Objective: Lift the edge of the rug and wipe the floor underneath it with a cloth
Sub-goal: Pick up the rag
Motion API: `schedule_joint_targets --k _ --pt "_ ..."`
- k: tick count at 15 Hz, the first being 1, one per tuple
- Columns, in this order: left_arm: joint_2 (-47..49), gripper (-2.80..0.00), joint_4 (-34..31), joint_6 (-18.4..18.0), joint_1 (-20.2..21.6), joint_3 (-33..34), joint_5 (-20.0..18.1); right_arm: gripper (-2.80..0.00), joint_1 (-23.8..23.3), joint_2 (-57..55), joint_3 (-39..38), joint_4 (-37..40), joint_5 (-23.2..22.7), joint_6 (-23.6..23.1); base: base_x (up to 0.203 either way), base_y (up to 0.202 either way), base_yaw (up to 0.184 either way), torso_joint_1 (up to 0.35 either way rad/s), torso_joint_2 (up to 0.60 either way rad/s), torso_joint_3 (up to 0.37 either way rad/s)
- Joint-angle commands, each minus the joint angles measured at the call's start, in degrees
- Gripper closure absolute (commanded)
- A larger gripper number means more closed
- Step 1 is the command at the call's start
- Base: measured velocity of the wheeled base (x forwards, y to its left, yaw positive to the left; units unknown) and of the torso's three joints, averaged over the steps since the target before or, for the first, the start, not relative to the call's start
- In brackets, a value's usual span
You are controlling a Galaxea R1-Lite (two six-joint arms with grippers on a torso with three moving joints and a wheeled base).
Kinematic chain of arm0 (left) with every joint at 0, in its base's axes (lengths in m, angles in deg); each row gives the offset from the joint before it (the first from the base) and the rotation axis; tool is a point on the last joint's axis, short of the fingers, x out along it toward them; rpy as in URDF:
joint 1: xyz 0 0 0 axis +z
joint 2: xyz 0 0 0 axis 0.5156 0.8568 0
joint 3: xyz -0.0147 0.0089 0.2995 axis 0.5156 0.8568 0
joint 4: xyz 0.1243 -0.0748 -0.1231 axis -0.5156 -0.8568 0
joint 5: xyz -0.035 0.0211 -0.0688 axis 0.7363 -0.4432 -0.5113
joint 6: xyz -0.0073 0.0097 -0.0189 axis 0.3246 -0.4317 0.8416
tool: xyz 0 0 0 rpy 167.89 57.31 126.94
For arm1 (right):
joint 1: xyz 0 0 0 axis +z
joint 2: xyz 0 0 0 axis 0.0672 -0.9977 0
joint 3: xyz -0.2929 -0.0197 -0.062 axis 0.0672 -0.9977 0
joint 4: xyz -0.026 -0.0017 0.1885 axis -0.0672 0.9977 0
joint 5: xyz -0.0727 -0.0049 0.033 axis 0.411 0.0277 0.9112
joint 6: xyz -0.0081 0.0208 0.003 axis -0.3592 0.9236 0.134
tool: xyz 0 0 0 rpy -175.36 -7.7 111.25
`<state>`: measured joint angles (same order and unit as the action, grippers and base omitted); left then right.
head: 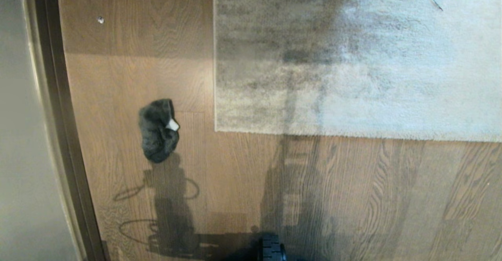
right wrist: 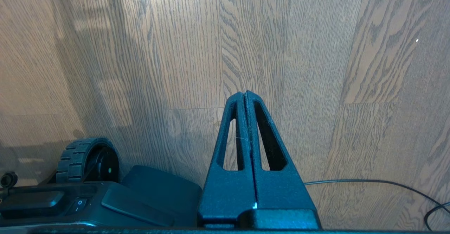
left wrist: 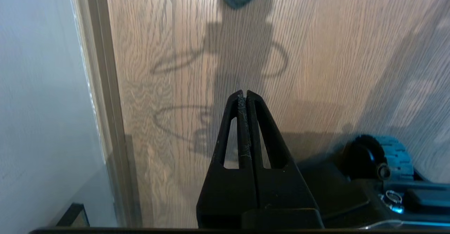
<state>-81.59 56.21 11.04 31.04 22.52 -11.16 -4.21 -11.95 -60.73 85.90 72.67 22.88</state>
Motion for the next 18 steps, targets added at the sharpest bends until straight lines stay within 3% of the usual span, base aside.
schedule_joint_targets --k 1,7,18 --pt "3.5 0.0 -0.1 0.0 -0.4 -0.4 0.0 0.0 0.0 0.0 0.0 0.0 0.0 0.0 0.0 0.0 0.0 0.0 0.0 0.0" --pt "21.9 0.0 -0.1 0.0 -1.9 -8.9 0.3 0.0 0.0 0.0 0.0 0.0 0.0 0.0 0.0 0.0 0.0 0.0 0.0 0.0" --pt "28.5 0.0 2.1 3.1 -1.7 -8.3 0.8 0.0 0.0 0.0 0.0 0.0 0.0 0.0 0.0 0.0 0.0 0.0 0.0 0.0"
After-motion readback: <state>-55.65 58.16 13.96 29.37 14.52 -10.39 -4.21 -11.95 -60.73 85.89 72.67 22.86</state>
